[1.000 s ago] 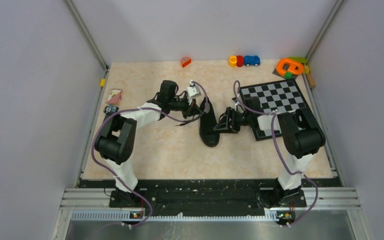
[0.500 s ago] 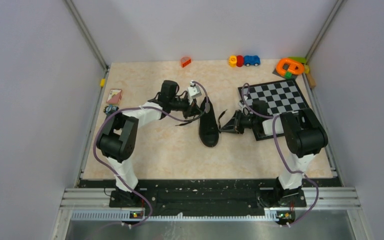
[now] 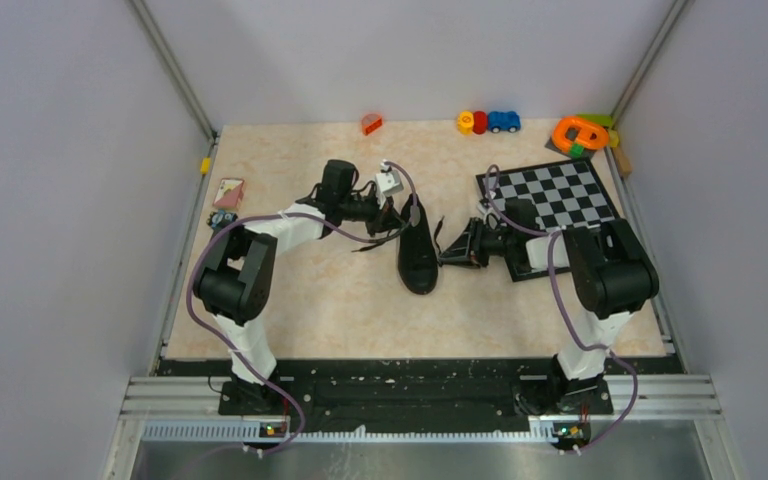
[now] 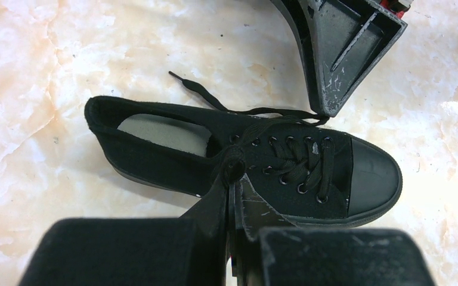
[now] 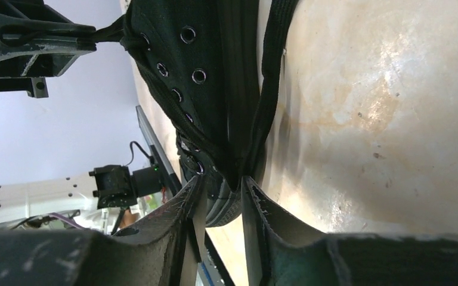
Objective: Tie the shoes
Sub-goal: Wrap the shoelace around the shoelace.
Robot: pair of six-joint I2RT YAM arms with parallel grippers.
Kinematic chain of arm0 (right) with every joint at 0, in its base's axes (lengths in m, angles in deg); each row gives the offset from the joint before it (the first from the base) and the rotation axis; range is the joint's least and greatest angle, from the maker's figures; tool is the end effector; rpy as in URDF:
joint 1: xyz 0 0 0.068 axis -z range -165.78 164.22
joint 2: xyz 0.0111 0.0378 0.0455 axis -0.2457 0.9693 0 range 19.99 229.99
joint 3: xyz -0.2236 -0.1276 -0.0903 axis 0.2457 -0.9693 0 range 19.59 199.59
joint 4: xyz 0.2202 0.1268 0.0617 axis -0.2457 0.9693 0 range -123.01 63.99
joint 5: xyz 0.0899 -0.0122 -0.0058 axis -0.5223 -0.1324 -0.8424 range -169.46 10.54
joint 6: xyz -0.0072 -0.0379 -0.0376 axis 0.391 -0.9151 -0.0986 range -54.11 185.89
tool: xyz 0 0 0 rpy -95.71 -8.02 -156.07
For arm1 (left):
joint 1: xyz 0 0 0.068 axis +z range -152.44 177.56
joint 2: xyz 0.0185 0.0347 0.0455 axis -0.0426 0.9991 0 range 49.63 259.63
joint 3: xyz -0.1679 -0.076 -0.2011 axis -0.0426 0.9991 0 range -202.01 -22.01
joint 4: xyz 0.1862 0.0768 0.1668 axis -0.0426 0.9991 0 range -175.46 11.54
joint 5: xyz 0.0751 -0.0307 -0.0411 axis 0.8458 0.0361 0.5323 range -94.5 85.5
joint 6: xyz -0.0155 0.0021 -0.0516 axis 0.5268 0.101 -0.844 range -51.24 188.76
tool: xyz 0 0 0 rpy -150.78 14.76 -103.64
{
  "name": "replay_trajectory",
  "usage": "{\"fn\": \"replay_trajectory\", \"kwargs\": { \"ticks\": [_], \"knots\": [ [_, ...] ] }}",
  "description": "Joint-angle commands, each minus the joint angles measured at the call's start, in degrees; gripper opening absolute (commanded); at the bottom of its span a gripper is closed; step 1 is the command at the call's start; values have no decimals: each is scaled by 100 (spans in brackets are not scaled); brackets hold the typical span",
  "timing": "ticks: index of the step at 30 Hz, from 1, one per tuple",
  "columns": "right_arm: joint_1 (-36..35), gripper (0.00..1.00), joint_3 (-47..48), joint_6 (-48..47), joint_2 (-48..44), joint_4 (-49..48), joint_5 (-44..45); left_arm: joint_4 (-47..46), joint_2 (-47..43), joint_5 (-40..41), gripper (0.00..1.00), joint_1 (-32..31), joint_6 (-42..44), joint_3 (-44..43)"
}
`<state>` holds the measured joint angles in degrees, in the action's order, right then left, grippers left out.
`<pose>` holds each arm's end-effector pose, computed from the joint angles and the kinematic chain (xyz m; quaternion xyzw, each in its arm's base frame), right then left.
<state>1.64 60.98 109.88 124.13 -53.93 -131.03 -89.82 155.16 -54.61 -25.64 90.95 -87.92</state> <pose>0.3078 0.0973 0.1151 0.0515 0.8394 0.5238 0.1354 0.3540 -0.1814 0.2019 0.4901 0.6671 -0.3797 0.4131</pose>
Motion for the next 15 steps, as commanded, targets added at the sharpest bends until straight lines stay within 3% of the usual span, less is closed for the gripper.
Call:
{"fn": "replay_trajectory", "kwargs": {
  "ticks": [1, 7, 15],
  "knots": [
    [34, 30, 355, -287, -208, 361, 72, -126, 28, -157, 0, -18, 0, -246],
    [36, 30, 529, -445, -24, 748, 406, -126, 37, -157, 0, -18, -4, -241],
    [-22, 40, 739, -687, 49, 1309, 820, -118, 25, -166, 0, -18, 9, -222]
  ]
}}
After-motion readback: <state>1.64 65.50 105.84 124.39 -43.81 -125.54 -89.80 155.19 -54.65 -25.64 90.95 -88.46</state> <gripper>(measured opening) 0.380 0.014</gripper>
